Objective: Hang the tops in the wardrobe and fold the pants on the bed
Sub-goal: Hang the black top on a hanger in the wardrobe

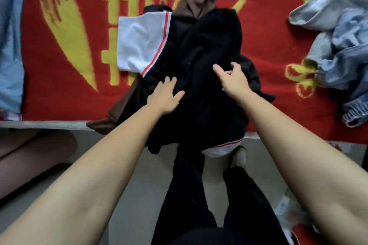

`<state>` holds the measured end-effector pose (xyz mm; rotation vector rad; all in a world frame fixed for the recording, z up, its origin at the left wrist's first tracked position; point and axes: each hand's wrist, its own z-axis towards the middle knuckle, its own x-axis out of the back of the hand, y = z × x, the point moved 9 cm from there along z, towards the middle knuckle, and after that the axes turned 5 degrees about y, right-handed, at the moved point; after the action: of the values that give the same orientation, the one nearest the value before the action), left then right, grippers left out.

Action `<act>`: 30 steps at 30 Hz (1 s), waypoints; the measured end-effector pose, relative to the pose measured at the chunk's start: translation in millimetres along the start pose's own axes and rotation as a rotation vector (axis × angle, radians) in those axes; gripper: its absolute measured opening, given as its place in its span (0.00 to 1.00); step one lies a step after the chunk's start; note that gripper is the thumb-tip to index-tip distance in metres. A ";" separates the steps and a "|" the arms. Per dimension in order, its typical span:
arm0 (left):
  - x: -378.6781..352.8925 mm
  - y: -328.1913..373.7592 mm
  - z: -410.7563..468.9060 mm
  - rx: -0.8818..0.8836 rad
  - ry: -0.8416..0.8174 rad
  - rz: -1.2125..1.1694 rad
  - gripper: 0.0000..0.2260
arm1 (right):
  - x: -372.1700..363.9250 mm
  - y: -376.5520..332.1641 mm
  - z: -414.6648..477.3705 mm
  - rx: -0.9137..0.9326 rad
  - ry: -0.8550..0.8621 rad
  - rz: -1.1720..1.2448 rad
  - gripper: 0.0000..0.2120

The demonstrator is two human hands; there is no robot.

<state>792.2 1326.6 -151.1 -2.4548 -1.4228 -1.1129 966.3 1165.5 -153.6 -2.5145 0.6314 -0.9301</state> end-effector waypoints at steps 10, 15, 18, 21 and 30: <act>-17.8 -23.8 33.3 -0.056 -0.065 -0.065 0.23 | -29.8 8.6 23.5 -0.055 0.088 -0.022 0.15; 32.1 -36.5 22.8 0.160 0.052 -0.367 0.17 | -11.9 -22.8 -11.8 -0.058 -0.002 0.184 0.19; 71.9 -45.9 -20.1 0.392 0.265 -0.755 0.18 | 3.1 -39.3 -45.7 -0.092 -0.130 0.454 0.15; 115.1 -30.1 -86.6 0.481 0.486 -1.262 0.09 | 34.0 -51.0 -80.5 -0.078 -0.184 0.563 0.19; 189.8 99.6 -302.0 0.033 0.781 -1.964 0.12 | 94.0 -28.9 -224.7 -0.113 -0.812 0.679 0.17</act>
<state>763.1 1281.2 215.4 0.3378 -2.9455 -1.5896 885.2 1095.5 67.0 -2.2106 1.1278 0.3582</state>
